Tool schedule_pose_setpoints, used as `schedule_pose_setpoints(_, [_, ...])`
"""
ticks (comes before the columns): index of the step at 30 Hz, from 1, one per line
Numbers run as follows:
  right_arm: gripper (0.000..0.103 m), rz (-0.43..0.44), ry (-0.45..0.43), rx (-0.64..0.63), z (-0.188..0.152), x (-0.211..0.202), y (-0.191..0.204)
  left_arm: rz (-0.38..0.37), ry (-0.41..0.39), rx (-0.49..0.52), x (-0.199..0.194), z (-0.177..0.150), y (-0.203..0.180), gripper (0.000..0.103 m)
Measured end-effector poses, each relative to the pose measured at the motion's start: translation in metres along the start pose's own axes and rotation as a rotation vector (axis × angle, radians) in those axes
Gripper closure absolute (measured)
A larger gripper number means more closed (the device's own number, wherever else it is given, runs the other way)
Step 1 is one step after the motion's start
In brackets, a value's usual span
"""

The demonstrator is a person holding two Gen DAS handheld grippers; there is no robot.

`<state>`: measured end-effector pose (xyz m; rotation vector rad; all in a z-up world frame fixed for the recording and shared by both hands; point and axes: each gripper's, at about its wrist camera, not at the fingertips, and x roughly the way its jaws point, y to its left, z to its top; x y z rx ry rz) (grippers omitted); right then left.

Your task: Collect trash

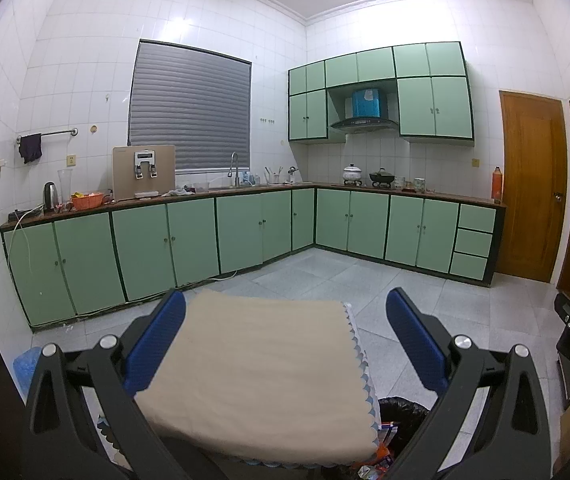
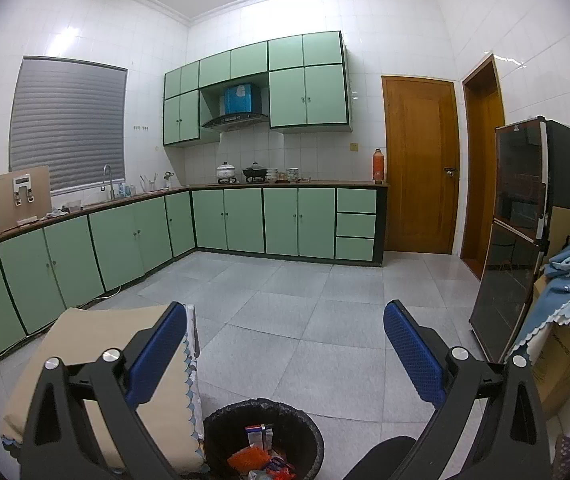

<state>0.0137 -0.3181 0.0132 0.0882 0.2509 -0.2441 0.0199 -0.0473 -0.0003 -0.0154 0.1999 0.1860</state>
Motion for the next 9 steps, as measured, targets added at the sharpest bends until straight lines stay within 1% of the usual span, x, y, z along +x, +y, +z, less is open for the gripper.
schedule_pose_setpoints(9, [0.006,0.001,0.004,-0.002,-0.0016,0.0011,0.0004,0.006,-0.01,0.002,-0.0033,-0.0035,0.0029,0.006])
